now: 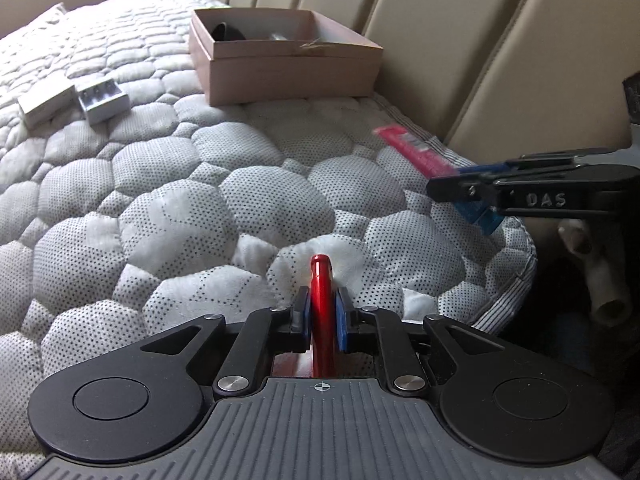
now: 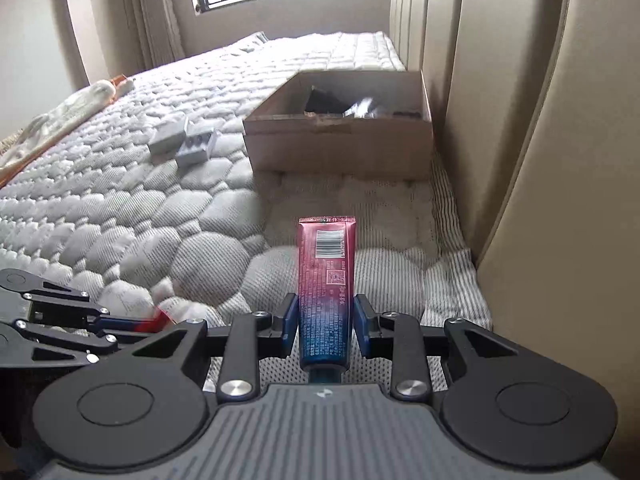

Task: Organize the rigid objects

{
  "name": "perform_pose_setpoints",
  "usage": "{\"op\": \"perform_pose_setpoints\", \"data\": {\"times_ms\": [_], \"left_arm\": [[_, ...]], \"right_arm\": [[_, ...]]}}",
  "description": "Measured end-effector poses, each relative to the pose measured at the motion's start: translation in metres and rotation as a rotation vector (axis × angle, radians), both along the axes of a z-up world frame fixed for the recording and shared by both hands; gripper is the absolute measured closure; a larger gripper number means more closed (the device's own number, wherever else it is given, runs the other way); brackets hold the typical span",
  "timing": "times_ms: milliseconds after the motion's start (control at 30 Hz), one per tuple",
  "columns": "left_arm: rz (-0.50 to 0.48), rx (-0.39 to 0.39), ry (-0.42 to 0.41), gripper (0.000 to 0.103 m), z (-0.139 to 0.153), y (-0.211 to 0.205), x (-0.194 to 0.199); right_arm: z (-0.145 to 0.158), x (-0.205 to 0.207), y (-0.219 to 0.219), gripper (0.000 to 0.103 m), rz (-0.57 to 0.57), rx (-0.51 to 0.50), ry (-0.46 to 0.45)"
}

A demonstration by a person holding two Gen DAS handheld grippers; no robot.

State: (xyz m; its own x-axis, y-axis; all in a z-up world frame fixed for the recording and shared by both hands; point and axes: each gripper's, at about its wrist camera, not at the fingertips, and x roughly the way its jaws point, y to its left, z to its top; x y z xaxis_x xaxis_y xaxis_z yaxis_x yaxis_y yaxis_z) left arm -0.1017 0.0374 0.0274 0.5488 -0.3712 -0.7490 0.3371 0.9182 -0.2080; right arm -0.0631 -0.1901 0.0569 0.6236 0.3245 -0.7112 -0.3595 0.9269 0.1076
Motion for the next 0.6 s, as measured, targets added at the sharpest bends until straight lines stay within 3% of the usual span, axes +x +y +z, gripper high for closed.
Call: {"op": "perform_pose_setpoints", "data": {"times_ms": [67,267,600], "left_arm": [[-0.004,0.006,-0.003,0.089,0.0,-0.001,0.0],[0.042,-0.076,-0.013,0.089,-0.005,0.005,0.005],[0.046,-0.074,-0.045,0.09,0.001,0.003,0.001]], "right_arm": [[-0.006,0.0,0.002,0.074,0.001,-0.009,0.012],[-0.024,0.0,0.008,0.074,0.004,-0.046,0.033],[-0.029,-0.003,0.013,0.074,0.024,-0.083,-0.001]]}}
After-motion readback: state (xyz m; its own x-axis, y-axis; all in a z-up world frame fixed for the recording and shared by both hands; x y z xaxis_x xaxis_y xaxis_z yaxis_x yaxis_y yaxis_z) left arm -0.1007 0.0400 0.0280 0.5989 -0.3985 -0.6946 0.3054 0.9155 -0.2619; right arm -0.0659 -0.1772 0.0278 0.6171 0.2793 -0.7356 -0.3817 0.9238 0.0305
